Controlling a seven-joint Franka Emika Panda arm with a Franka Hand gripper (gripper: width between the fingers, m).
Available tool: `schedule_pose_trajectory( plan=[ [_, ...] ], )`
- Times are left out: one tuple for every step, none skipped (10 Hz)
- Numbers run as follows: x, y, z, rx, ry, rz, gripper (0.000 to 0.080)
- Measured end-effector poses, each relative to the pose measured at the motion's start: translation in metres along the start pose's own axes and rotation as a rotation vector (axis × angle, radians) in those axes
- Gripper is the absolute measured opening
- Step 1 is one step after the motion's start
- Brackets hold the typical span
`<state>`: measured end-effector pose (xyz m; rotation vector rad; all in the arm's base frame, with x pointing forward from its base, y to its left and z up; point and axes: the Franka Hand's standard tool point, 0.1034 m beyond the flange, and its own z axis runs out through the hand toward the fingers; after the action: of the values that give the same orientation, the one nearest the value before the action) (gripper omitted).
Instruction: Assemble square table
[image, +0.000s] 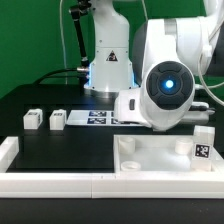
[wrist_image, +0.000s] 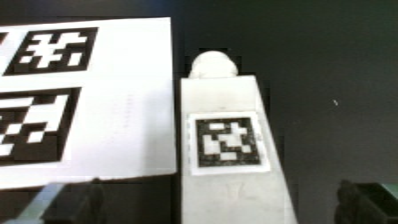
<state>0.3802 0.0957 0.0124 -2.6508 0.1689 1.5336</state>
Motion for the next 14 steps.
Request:
schedule_pose_trajectory(
  plan=[
    [0.000, -0.007, 0.007, -0.019, 0.036, 0.023, 0.0649],
    [-0.004, -0.014, 0.015, -0.051, 0.075, 0.015, 0.0649],
    [-0.008, -0.013, 0.020, -0.055, 0.074, 0.013, 0.0649],
    [-0.007, -0.010, 0.024, -0.054, 0.073, 0.018, 0.0649],
    [-0.007, -0.007, 0.025, -0.049, 0.068, 0.023, 0.0649],
    [-0.007, -0.007, 0.025, -0.048, 0.070, 0.023, 0.0649],
    [-0.007, -0.007, 0.025, -0.048, 0.070, 0.024, 0.0649],
    [-0.006, -0.007, 0.025, -0.047, 0.069, 0.025, 0.0521],
    [-0.006, -0.006, 0.025, -0.046, 0.069, 0.025, 0.0386],
    [-0.006, -0.006, 0.024, -0.045, 0.069, 0.026, 0.0386],
    [-0.006, -0.006, 0.024, -0.044, 0.068, 0.026, 0.0282],
    [-0.006, -0.005, 0.024, -0.044, 0.068, 0.027, 0.0282],
    [-0.006, -0.005, 0.024, -0.043, 0.068, 0.027, 0.0282],
    [-0.006, -0.005, 0.024, -0.043, 0.068, 0.027, 0.0282]
  ],
)
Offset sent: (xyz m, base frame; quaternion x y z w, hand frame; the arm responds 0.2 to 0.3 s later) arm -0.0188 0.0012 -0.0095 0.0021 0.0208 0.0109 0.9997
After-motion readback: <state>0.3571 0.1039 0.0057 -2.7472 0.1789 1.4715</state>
